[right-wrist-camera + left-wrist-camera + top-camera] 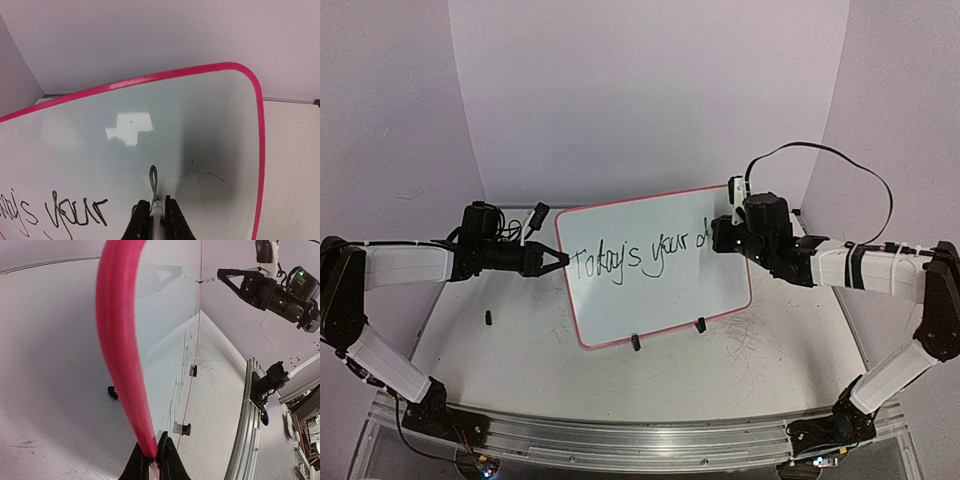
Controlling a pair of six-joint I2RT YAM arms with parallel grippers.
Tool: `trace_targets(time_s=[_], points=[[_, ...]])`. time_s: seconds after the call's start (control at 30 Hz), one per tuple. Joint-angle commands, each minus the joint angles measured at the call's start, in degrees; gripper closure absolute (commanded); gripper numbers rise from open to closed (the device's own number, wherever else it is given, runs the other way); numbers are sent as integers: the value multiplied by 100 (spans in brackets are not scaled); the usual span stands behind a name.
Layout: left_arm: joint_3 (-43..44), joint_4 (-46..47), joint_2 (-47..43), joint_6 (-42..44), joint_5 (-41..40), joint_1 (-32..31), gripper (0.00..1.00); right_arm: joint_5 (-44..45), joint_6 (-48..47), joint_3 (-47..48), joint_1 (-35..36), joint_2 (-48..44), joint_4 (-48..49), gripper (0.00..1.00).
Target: Write a sentence on the whiteboard
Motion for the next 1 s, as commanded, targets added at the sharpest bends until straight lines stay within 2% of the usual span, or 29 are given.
trace_targets(time_s=[0.0, 0.17, 0.37, 0.53, 0.97], points=[[133, -299, 199, 411, -899, -4, 100, -188, 187, -346, -9, -216, -123, 100], [119, -303, 158, 402, -910, -3, 100, 108, -7, -358, -105, -435, -245, 100], [117, -306, 120, 401, -926, -3, 100, -306, -186, -233, -230, -933, -129, 100], [132, -312, 136, 401, -917, -3, 100, -613, -110, -114, -230, -539, -95, 100], [120, -326, 69, 401, -918, -7, 100, 225, -55, -31, -230, -379, 50, 100]])
